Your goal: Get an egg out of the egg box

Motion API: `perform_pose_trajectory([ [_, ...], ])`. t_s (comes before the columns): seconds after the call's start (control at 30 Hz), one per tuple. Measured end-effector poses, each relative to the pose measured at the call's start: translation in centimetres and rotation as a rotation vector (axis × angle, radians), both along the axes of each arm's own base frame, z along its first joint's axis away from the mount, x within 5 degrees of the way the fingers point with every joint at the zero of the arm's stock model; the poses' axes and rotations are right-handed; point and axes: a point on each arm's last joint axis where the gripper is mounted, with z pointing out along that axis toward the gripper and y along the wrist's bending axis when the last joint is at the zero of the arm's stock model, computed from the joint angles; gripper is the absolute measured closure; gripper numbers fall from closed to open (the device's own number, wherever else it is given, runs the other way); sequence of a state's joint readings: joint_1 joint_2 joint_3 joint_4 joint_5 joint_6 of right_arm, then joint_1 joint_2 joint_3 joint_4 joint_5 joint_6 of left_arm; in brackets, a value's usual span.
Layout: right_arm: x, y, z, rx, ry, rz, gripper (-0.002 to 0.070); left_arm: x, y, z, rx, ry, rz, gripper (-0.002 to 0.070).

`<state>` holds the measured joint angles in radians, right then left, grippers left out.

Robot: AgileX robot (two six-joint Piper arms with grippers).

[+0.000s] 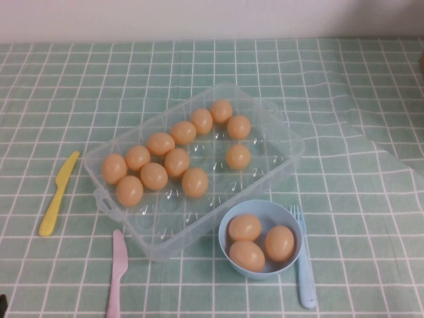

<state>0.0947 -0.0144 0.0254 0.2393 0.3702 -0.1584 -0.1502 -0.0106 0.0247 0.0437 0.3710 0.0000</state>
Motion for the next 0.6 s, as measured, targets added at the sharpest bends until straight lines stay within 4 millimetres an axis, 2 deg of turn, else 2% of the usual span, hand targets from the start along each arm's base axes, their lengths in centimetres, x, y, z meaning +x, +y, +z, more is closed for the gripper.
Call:
perform_pose_trajectory([
  [0.6,0.0,0.08,0.04,0.027,0.001,0.002,0.0694,0.0,0.0,0.0,0.0,0.0,0.0,0.0679],
])
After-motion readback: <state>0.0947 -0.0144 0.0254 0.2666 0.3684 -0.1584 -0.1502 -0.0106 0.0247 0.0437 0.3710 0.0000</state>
